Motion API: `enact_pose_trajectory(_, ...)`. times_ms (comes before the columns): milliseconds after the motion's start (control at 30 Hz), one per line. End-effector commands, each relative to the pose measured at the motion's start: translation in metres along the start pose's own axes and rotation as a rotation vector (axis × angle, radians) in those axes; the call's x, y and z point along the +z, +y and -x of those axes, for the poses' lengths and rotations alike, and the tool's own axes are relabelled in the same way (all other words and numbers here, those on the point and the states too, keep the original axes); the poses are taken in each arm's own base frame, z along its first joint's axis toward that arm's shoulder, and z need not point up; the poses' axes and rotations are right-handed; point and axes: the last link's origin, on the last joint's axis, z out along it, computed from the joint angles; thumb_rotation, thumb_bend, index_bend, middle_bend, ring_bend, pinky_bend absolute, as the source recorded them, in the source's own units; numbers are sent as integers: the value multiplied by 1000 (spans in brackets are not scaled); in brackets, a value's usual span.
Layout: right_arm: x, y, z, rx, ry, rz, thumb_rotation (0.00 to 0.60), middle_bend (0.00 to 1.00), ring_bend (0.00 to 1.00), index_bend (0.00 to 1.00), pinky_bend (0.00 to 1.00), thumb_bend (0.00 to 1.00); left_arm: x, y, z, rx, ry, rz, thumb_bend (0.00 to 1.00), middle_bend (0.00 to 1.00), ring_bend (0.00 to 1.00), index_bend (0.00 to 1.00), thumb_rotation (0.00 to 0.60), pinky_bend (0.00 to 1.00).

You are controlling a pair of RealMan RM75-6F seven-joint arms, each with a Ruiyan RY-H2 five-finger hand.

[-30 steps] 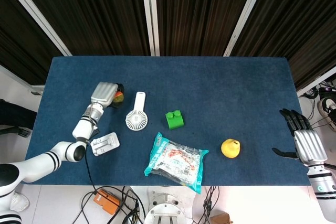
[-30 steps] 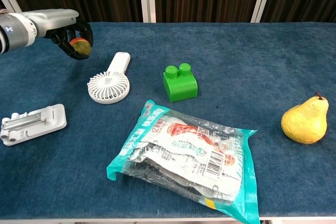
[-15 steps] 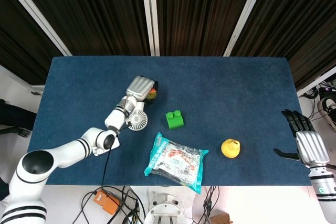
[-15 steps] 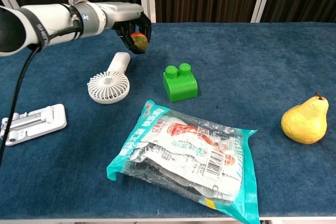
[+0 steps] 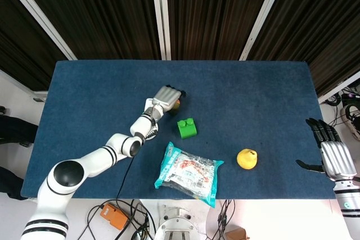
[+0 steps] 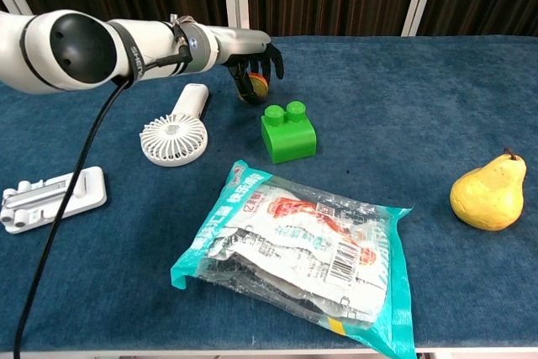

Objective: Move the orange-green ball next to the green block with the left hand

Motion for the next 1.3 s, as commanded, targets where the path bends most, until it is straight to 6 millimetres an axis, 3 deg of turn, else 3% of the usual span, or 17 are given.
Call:
enact_pose_trajectory(33,0,0,1,2,-2,-4,600,129,4,60,133,130,-2,-1,-7,-20,-7,8,162,150,113,52,600,91)
enact_pose_trajectory(233,1,1,-1,5,10,-4,600,129,4,60,133,130,-22,-20,-36,-68,94,7,112,125,96,22,600,86)
enact_pose_trajectory(333,3,2,-2,2,11,-15,600,129,4,61,133,130,-51,-51,-60,-118,192,-27,108,125,96,22,600,86)
enact_pose_trajectory(467,5,2,-4,4,16,-26,600,129,4,60,133,130,-96,-106,-75,-127,288,-146,103,125,96,22,600,86)
enact_pose_trajectory(633,6,4,-3,9,16,-29,600,129,4,60,133,130,-161,-180,-67,-61,342,-384,102,125,96,22,600,86)
enact_pose_trajectory(833,9,4,-2,12,18,-33,600,129,4,61,133,130,-240,-236,-32,-39,355,-617,101,125,96,27,600,85)
enact_pose_trajectory(1000,10,4,-4,10,29,-32,600,129,4,61,133,130,-296,-245,4,-66,367,-670,101,125,89,44,600,75)
enact_pose_trajectory(1133,10,3,-8,5,41,-29,600,130,4,60,133,130,-339,-233,27,-76,407,-658,99,126,86,44,600,68)
enact_pose_trajectory(1300,6,2,-9,-9,52,-16,600,130,4,61,133,130,-374,-212,44,-83,447,-625,99,126,85,45,600,62)
